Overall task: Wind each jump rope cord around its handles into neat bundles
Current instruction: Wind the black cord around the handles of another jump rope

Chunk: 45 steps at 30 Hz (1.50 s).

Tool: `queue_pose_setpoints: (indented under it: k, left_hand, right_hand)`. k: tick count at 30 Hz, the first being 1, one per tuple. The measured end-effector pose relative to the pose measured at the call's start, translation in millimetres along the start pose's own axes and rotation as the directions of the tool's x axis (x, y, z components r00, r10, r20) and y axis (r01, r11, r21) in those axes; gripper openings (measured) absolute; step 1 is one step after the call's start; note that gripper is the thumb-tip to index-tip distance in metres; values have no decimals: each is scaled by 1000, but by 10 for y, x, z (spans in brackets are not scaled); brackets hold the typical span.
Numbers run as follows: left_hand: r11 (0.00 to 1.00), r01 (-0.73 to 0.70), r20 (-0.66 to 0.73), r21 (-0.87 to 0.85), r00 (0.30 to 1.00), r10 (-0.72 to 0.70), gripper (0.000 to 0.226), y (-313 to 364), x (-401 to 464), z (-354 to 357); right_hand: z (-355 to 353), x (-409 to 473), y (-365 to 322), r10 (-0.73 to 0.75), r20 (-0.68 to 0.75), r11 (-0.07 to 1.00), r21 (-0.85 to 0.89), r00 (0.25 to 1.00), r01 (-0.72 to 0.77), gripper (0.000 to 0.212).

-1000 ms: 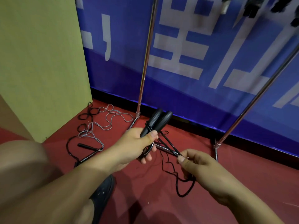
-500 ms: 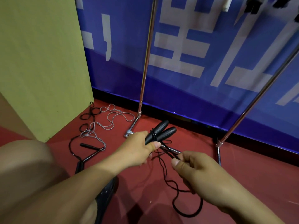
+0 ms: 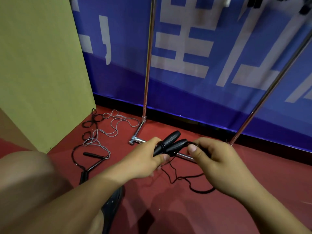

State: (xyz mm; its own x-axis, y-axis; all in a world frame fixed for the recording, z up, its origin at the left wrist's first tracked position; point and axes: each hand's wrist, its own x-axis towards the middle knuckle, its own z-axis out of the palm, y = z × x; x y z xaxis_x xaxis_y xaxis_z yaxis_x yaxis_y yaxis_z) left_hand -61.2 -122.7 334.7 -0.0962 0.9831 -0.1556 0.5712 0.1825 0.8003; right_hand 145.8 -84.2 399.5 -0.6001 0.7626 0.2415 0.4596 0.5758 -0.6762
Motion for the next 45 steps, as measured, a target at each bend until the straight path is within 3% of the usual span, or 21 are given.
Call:
queue_pose_setpoints:
  k: [2,4,8,10,13,18,23,26,30,34,36,38,40,45]
  left_hand:
    - [1000,31,-2,2,1000,-31,19,17,15,-5]
    - [998,64,24,21,998,-65,18,35,23,-21]
    - [997,65,258,37,963,-73,13,43,-25,26]
    - [997,55,349,50,935,-69,9,59,-55,69]
    - [998,-15,400,58,917,-9,10,105,-98,100]
    - [991,-137,369,8,921,124,19,213,-160,66]
    - [986,-167,315,-7,935,161,12,193,-185,49]
    - [982,-188,331,-28,925,187,12,190,-214,17]
    - [973,-212,360,-85,904,229,11,219,-246,-29]
    - [939,-208,324,-275,899,294,9,286,-184,-190]
    - [922,-209,244,-327,924,296,8,314,-132,-247]
    - [913,-209,164,-349,946,279,6,339,-105,-238]
    - [897,-200,102,-394,960,259,6,339,-87,-176]
    - [856,-128,-70,-501,992,108,12,294,-13,-124]
  right_hand:
    - [0,1,-28,-159,44,983,-85,986,163,14]
    - [32,1,-25,-222,133,956,-167,966,242,15]
    - [78,34,-14,-352,175,824,-408,919,394,20]
    - [70,81,2,-406,164,749,-504,899,430,27]
    - [30,182,54,-421,101,735,-545,901,404,30]
    - [53,395,152,-345,20,774,-559,939,296,31]
    - [58,585,210,-55,36,922,-383,998,65,20]
    - [36,637,221,75,51,972,-228,996,-62,24]
    - [96,677,244,136,84,988,-90,987,-128,25]
    - [68,694,356,231,153,971,26,961,-238,38]
    - [20,695,446,215,175,977,-44,961,-210,27]
    - [17,713,493,188,161,972,-170,969,-161,34]
    - [39,689,518,225,156,949,-259,962,-180,17]
    - [110,497,448,182,146,946,-296,972,-133,25]
